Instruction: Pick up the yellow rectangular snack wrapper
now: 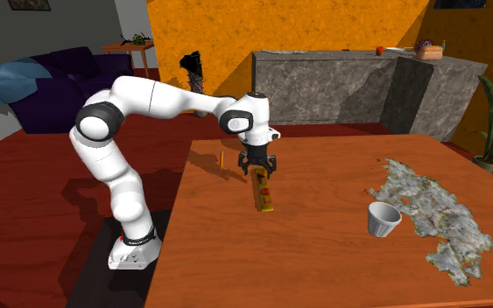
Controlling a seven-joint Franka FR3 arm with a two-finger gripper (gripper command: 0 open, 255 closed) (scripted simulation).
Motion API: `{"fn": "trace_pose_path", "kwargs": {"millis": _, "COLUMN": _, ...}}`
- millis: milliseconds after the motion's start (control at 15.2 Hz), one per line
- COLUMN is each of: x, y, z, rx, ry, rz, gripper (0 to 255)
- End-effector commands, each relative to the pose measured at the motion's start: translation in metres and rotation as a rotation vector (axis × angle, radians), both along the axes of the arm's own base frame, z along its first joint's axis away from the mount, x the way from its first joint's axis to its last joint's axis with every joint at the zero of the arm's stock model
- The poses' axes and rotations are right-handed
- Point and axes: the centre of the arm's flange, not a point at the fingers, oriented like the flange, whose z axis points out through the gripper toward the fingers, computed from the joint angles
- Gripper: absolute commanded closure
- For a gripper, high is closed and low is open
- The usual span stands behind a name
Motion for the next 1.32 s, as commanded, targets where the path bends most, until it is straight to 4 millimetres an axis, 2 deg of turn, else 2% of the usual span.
{"fn": "trace_pose_path", "kwargs": {"millis": 0, "x": 0.021, "y": 0.012, "z": -0.018, "rx": -0.008, "ry": 0.014, "rz": 0.133, "gripper": 0}}
{"fn": "trace_pose_path", "kwargs": {"millis": 132, "x": 0.033, "y": 0.021, "z": -0.03, "rx": -0.014, "ry": 0.023, "rz": 0.217, "gripper": 0}}
{"fn": "trace_pose_path", "kwargs": {"millis": 594, "x": 0.033, "y": 0.021, "z": -0.07, "rx": -0.014, "ry": 0.023, "rz": 0.217, "gripper": 0}}
{"fn": "trace_pose_path", "kwargs": {"millis": 726, "x": 0.033, "y": 0.021, "z": -0.07, "rx": -0.014, "ry": 0.023, "rz": 0.217, "gripper": 0}}
{"fn": "trace_pose_path", "kwargs": {"millis": 792, "x": 0.033, "y": 0.02, "z": -0.071, "rx": -0.014, "ry": 0.023, "rz": 0.217, "gripper": 255}}
{"fn": "trace_pose_path", "kwargs": {"millis": 1254, "x": 0.032, "y": 0.022, "z": -0.071, "rx": -0.014, "ry": 0.023, "rz": 0.217, "gripper": 255}}
